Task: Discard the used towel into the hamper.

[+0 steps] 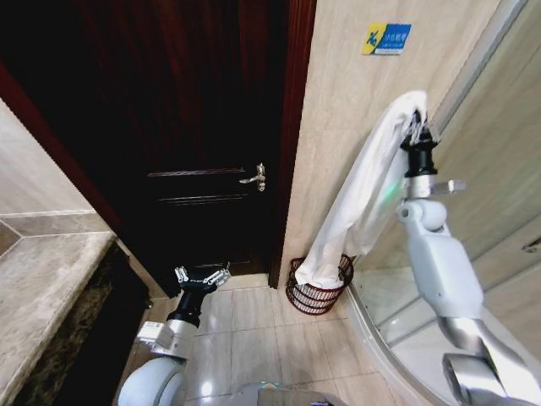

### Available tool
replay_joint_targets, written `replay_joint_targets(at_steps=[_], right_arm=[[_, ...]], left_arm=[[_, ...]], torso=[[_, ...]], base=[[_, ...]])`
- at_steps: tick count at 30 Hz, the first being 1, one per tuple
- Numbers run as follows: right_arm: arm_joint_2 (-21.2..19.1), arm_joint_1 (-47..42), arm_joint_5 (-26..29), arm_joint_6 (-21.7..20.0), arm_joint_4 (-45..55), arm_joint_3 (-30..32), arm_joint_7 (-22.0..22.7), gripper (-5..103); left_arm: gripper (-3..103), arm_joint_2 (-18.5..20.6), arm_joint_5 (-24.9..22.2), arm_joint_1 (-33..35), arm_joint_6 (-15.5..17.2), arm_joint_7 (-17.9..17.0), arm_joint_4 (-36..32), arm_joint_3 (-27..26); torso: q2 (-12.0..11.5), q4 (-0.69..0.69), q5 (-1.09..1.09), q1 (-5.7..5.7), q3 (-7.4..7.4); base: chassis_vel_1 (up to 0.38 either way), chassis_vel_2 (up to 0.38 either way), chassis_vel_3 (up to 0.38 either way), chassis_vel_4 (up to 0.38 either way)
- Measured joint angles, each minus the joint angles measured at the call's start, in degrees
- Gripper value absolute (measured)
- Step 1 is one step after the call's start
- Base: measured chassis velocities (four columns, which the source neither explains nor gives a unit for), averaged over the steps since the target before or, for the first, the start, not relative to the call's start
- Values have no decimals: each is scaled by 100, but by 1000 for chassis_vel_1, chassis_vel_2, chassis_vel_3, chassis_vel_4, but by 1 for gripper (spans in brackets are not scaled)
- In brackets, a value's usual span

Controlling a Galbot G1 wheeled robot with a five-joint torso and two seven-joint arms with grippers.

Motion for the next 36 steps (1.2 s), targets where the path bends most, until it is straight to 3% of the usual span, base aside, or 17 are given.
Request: replay_joint_targets(at_steps=[17,36], right_arm=[[397,-746,-27,102,-344,-72,59,4],[677,-602,-123,529,-1659,-381,-98,4]], left_arm=[[100,0,0,0,0,0,0,0],[100,0,0,0,0,0,0,0]], torso=[[0,1,-3,0,0],[0,1,-2,0,0]], base=[[0,0,0,0],[0,0,0,0]])
